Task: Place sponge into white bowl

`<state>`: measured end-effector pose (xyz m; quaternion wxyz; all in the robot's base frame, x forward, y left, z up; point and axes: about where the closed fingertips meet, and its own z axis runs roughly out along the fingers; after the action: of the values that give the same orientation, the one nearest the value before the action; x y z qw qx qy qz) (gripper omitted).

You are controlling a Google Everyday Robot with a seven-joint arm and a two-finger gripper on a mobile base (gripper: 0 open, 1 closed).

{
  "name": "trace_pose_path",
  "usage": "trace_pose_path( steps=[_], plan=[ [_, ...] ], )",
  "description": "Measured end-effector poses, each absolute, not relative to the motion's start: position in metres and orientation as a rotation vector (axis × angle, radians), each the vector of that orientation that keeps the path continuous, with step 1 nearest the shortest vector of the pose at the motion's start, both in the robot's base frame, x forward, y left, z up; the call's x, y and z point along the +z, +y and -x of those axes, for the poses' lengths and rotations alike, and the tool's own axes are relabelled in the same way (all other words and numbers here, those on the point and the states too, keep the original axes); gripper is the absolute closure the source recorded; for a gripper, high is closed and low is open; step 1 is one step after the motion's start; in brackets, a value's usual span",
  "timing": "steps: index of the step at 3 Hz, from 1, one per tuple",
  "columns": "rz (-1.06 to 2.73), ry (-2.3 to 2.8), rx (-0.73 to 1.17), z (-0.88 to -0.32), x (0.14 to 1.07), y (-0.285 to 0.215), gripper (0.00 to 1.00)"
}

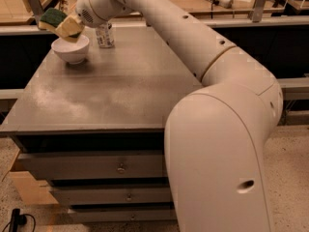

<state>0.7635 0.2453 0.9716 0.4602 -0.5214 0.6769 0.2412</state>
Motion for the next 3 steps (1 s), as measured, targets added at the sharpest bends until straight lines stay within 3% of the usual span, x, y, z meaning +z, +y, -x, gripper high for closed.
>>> trace_pose_path(
  steps=[3],
  plan=[
    [1.112,1.6,0.596,-0.793,0.966,0.266,1.0]
  ],
)
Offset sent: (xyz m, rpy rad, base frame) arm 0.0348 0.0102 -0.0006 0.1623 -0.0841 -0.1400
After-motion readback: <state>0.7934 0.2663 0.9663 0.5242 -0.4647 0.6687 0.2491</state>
